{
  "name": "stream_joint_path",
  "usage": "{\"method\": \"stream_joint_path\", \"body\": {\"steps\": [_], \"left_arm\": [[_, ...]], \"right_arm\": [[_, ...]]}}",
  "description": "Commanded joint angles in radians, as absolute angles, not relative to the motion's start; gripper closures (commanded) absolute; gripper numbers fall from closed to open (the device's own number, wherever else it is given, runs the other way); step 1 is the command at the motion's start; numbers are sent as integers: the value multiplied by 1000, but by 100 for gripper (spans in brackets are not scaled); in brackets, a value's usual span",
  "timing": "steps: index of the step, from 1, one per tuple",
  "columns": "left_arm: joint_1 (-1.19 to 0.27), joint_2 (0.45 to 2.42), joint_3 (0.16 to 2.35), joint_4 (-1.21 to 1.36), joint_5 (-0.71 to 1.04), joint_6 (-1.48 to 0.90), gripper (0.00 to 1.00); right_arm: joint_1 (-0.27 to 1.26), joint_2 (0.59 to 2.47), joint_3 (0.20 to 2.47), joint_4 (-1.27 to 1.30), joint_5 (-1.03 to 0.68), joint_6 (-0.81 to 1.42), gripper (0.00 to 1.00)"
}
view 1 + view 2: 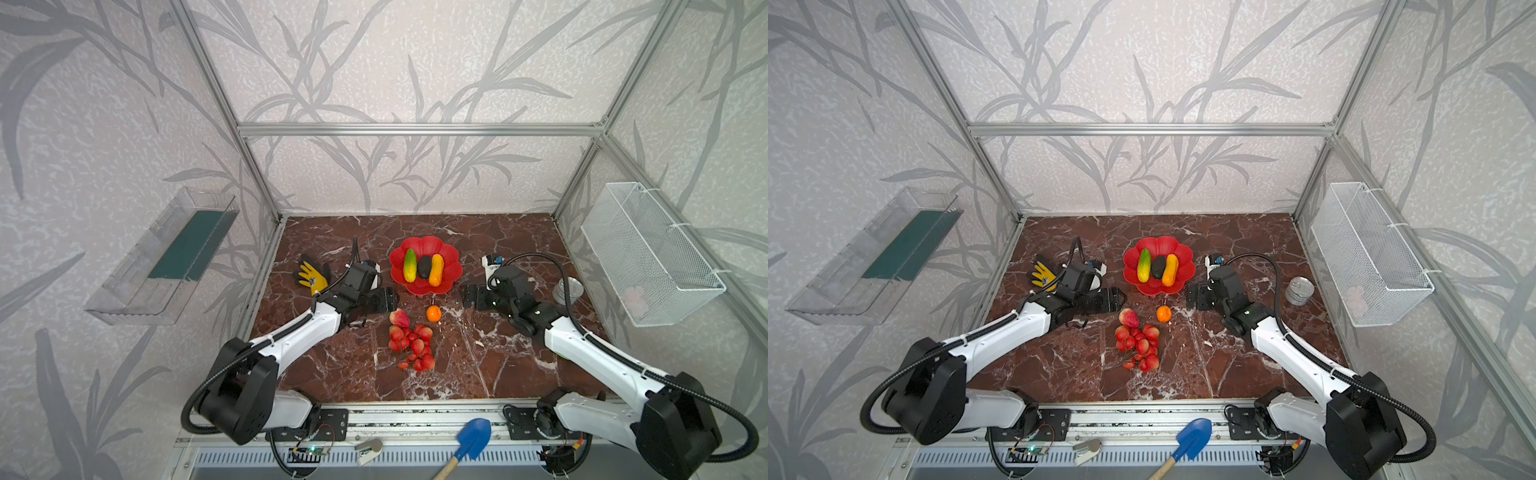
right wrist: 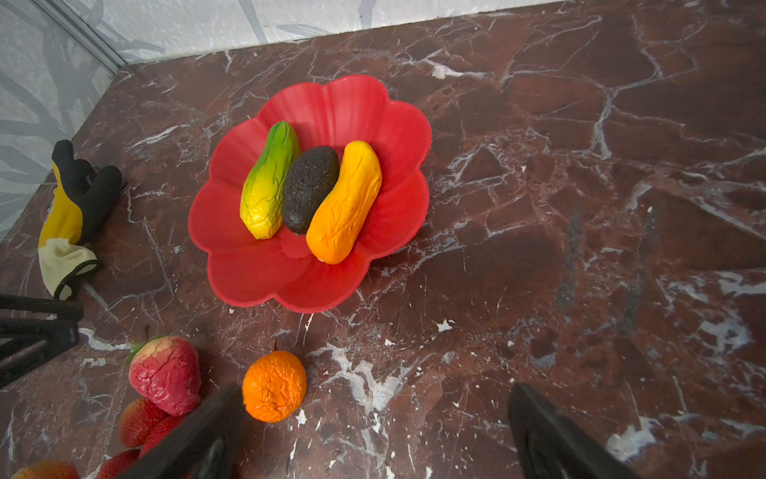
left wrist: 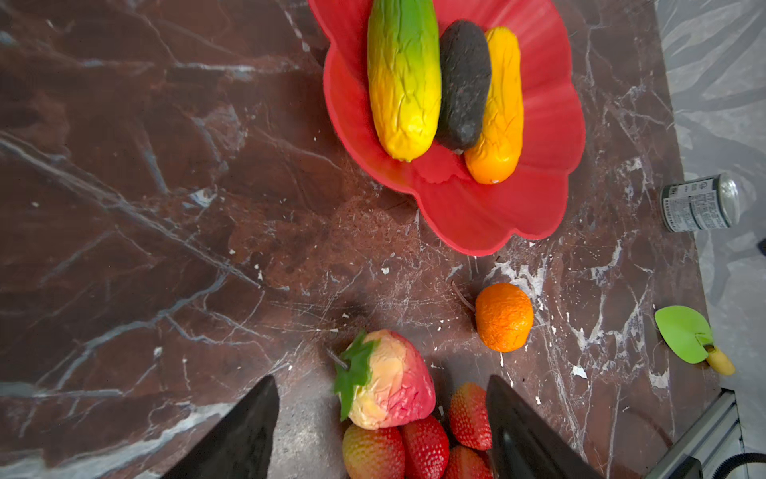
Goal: Place and organize the fake fruits in the fruit bowl
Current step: 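Grasp the pink peach with the left gripper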
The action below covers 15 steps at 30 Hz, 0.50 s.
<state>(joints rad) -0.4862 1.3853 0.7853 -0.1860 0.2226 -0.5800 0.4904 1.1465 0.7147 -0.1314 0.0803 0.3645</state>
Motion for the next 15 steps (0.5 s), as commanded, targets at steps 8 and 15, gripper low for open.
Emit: {"method": "stream_joint_path", "body": {"steps": [8, 15], "left_arm": [[-571, 1530, 848, -170, 187, -661, 22], [-593, 1597, 854, -129, 204, -701, 34]], "right_arm": [[483, 1127, 695, -120, 95, 340, 1], [482, 1108, 679, -126, 106, 330, 1]]}}
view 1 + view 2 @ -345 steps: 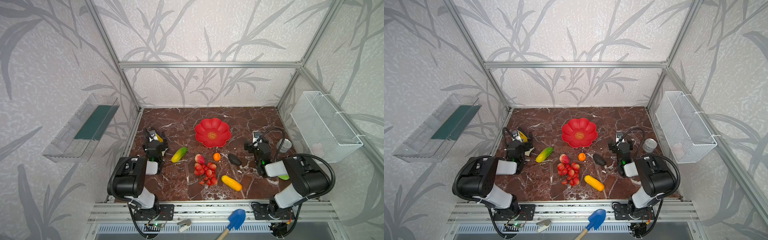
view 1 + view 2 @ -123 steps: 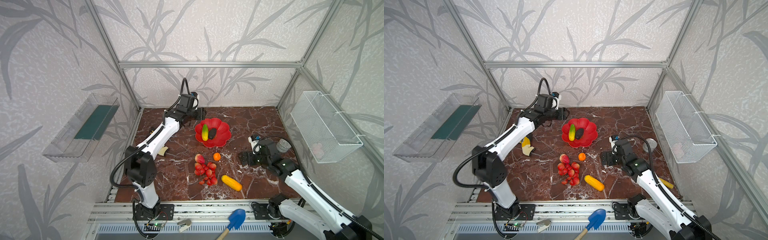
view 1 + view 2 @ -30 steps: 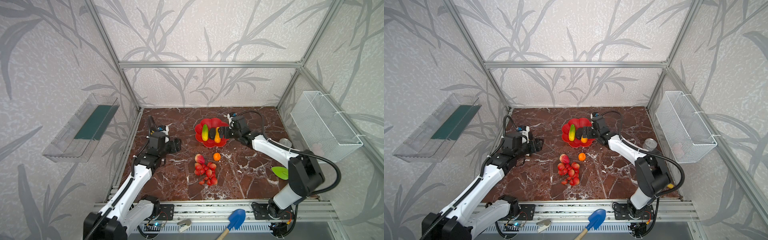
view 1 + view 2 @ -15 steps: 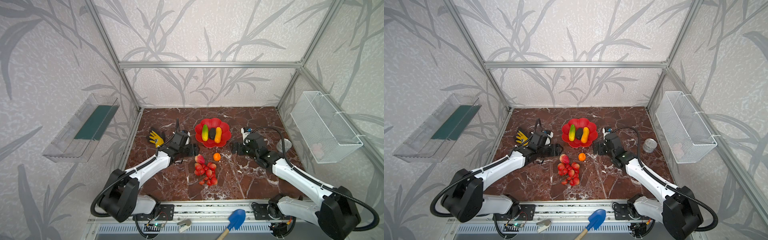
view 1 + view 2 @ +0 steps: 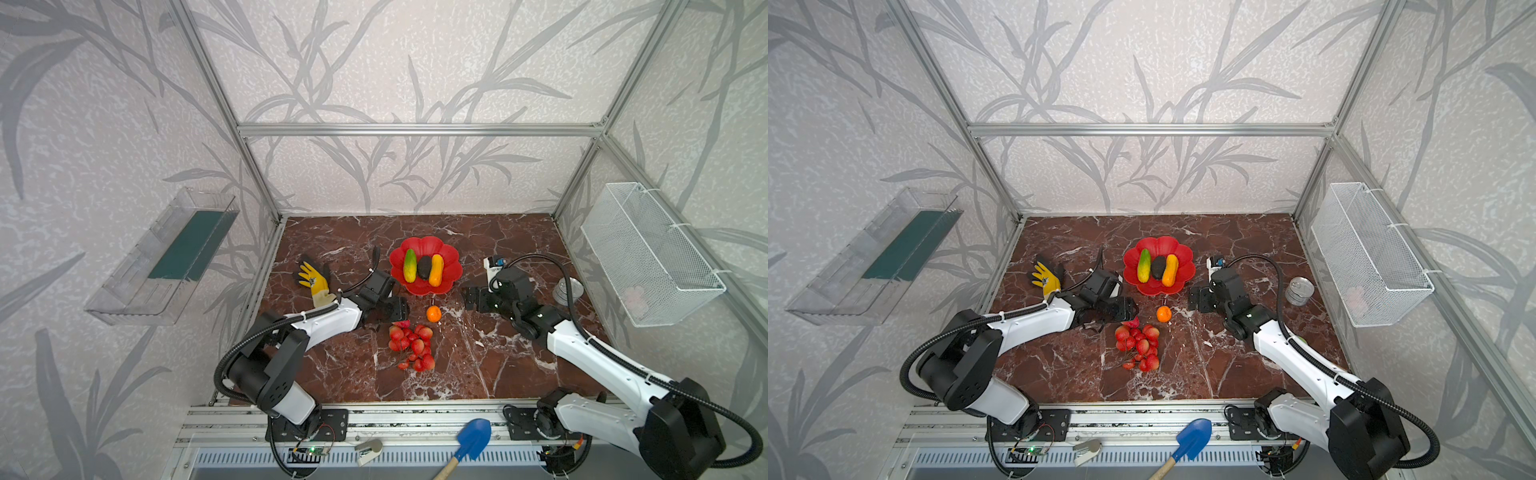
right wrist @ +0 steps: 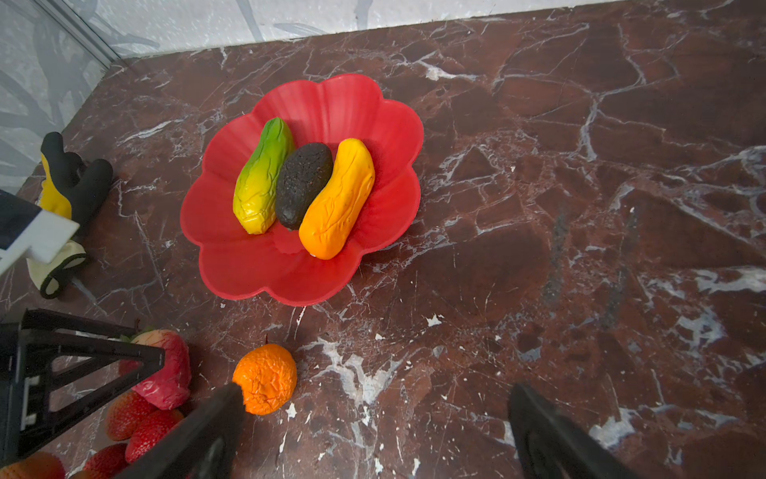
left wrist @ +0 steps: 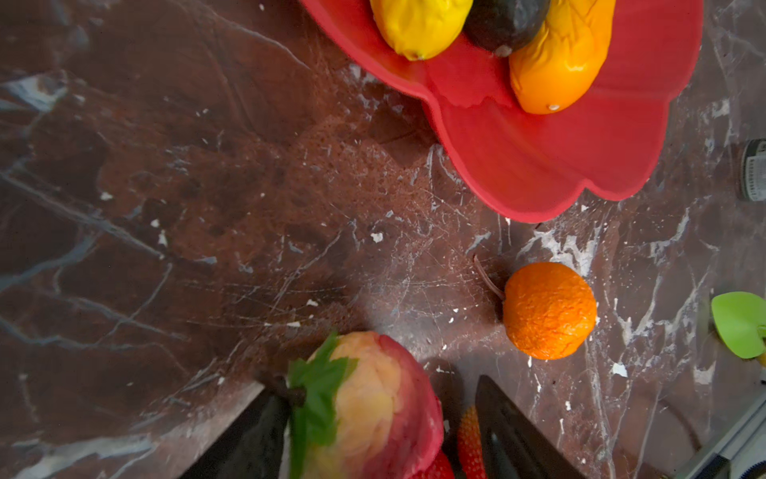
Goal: Place and organize the fake fruits in the fruit bowl
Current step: 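Grasp the pink peach with the left gripper, then place the peach in the bowl nearest the robot with the left gripper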
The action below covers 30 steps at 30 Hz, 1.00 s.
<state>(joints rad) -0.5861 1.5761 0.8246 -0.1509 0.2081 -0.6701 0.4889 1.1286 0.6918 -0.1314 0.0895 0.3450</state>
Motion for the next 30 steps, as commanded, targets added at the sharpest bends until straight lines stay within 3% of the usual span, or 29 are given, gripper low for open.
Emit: {"method": "stream_joint_path", "body": {"steps": [1, 11, 21, 30], "left_arm": [[-595, 1607, 854, -126, 209, -704, 37], [-598, 1609, 861, -107, 216, -705, 60], [-597, 1447, 1000, -202, 160, -560, 61], [-590, 1685, 1242, -172, 195, -526, 61]], "right_arm": [[482, 1105, 676, -127, 108, 328, 1], [481, 1101, 674, -120, 112, 330, 1], [480, 1097, 677, -121, 113, 333, 1], [480, 1058, 667, -160, 101, 348, 1]]}}
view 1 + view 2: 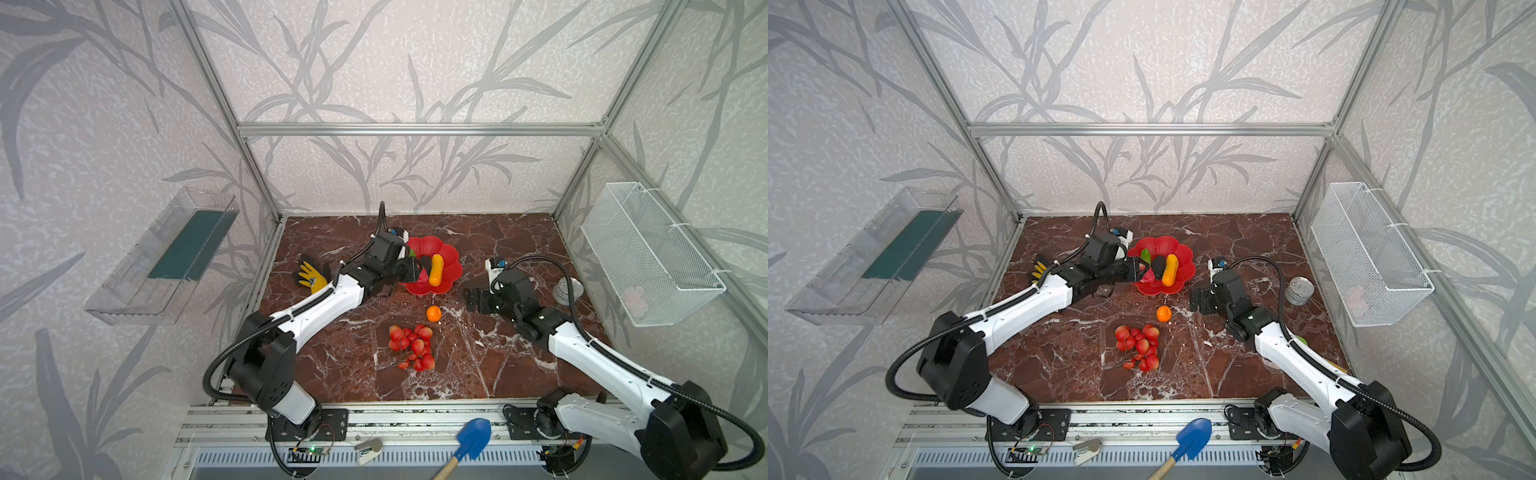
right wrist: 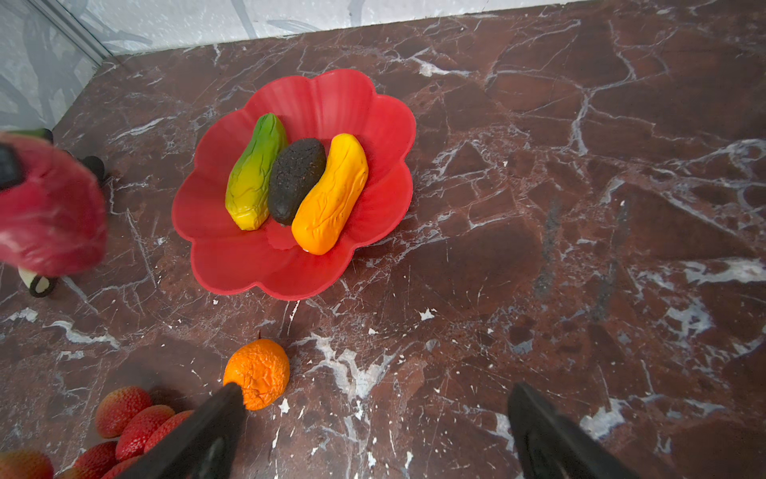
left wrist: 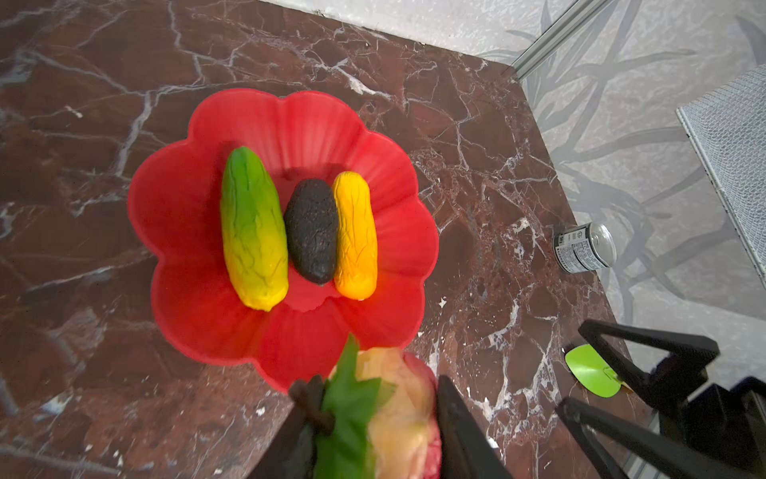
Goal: Place and organize the fake fruits in the fruit bowl
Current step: 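Place the peach in the bowl nearest the robot with the left gripper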
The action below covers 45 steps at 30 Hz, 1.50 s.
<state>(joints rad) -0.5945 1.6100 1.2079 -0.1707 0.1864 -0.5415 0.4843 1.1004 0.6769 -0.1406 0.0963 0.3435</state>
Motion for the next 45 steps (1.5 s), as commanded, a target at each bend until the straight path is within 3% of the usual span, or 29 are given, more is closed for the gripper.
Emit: {"method": "stream_joint_path", "body": {"steps": [1, 13, 18, 22, 32, 39, 45], "left_arm": [[-589, 1712, 1257, -160, 204, -528, 61], [-588, 1918, 1354, -141, 194, -562, 59], [-587, 1929, 1355, -150, 189, -569, 40], [-586, 1893, 1355, -149, 181, -557, 36], [-574, 1609, 1292, -121, 30, -436, 32], [-545, 1287, 1033, -10, -192, -352, 18], [-475, 1029, 807, 21, -274, -373, 13]], "right_arm": [[479, 1047, 663, -166, 101, 347, 1], [480, 989, 612, -191, 81, 384, 1], [480, 1008, 621, -181, 77, 375, 1], [480, 1029, 624, -167, 64, 378, 1], [515, 1117, 639, -125, -38, 424, 1], [628, 1238, 677, -66, -28, 463, 5], [707, 1377, 738, -16, -8, 496, 7]]}}
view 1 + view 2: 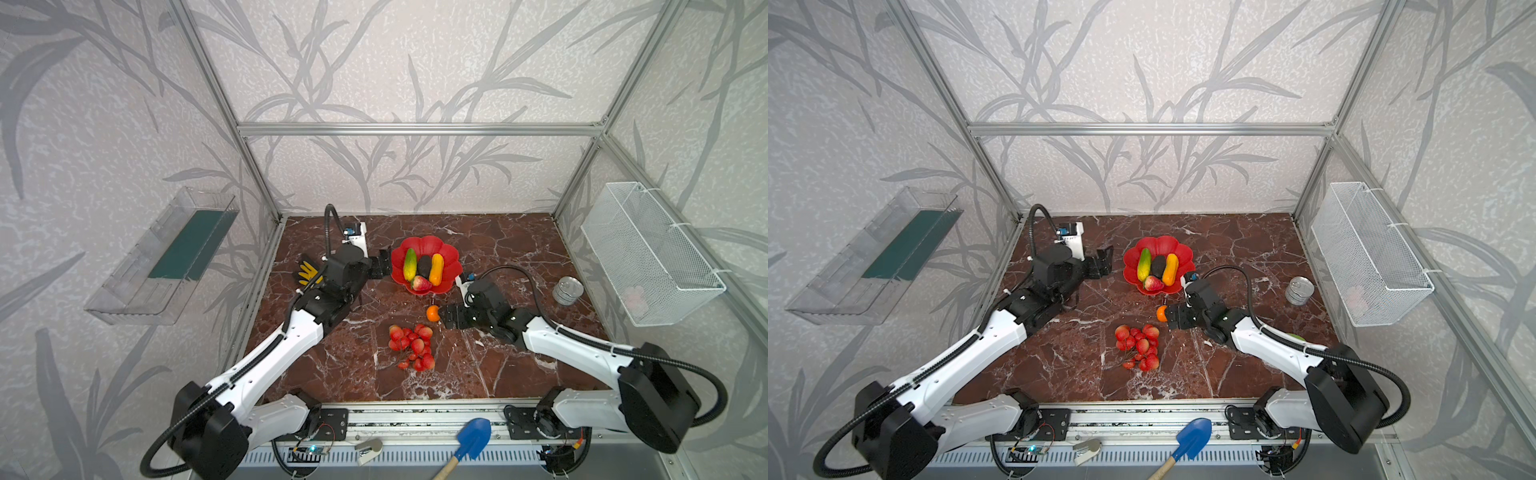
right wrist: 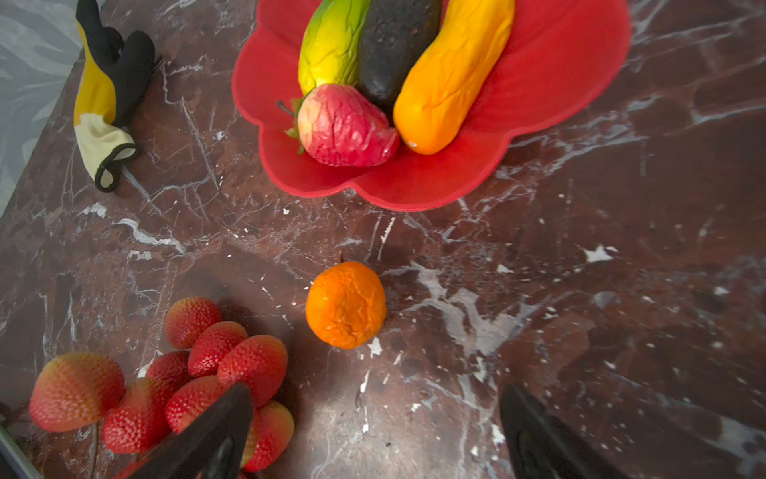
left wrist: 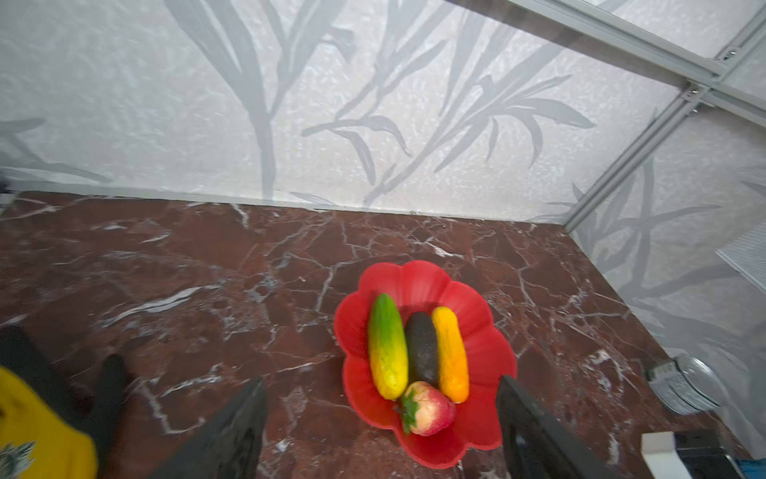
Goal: Place and organize the fake fruits in the fruit bowl
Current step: 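Place the peach in the bowl nearest the robot with the left gripper, then grasp the orange with the right gripper while the left arm withdraws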
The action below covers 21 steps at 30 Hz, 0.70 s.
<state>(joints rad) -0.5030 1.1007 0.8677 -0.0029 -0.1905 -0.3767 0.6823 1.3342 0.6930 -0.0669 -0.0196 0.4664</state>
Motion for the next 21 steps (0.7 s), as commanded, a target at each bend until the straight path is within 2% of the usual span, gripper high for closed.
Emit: {"method": "stream_joint_path", "body": {"steps": [1, 7, 14, 21], "left_arm": [[-462, 999, 783, 15, -272, -379, 13], [-396, 868, 701, -54, -247, -408, 12], [-379, 838, 684, -88, -237, -384, 12], [-367, 837, 684, -91, -229, -346, 11]], "right_arm": [[716, 1399, 746, -8, -5, 498, 7], [742, 1538, 803, 29, 6, 529, 11], [742, 1651, 841, 58, 32, 552, 21], [742, 1696, 870, 27, 44, 552, 44]]}}
